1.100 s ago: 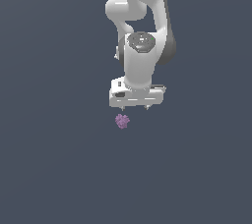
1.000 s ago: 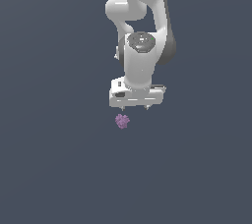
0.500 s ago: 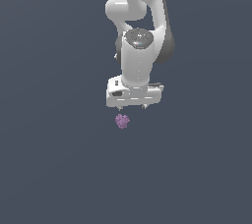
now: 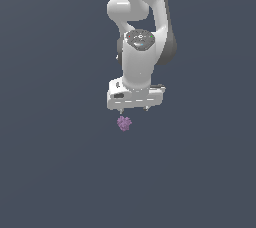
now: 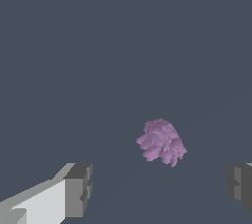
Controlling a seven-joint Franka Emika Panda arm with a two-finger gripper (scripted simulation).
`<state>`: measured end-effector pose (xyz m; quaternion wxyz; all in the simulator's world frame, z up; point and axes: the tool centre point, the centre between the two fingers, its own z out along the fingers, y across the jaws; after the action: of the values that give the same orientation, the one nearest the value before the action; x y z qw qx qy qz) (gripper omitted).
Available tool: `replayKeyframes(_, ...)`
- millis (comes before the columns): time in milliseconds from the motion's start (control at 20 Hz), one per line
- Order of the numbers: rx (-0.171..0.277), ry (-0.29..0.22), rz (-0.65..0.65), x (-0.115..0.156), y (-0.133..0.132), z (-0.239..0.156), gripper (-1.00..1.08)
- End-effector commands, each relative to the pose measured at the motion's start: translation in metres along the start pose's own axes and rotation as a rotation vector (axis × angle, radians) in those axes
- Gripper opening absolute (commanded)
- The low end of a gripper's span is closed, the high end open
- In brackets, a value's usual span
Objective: Pick up the object and move it to a goal position.
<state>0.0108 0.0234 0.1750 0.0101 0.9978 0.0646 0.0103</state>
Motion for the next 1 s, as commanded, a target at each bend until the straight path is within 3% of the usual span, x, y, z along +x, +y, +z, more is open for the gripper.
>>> replayKeyframes(0,0.0,-0.001,-0.018,-0.001,0.002,0.003,1.0)
replayKeyframes(950,0.015,-0.013,-0.379,-0.017,0.026,0.063,1.0)
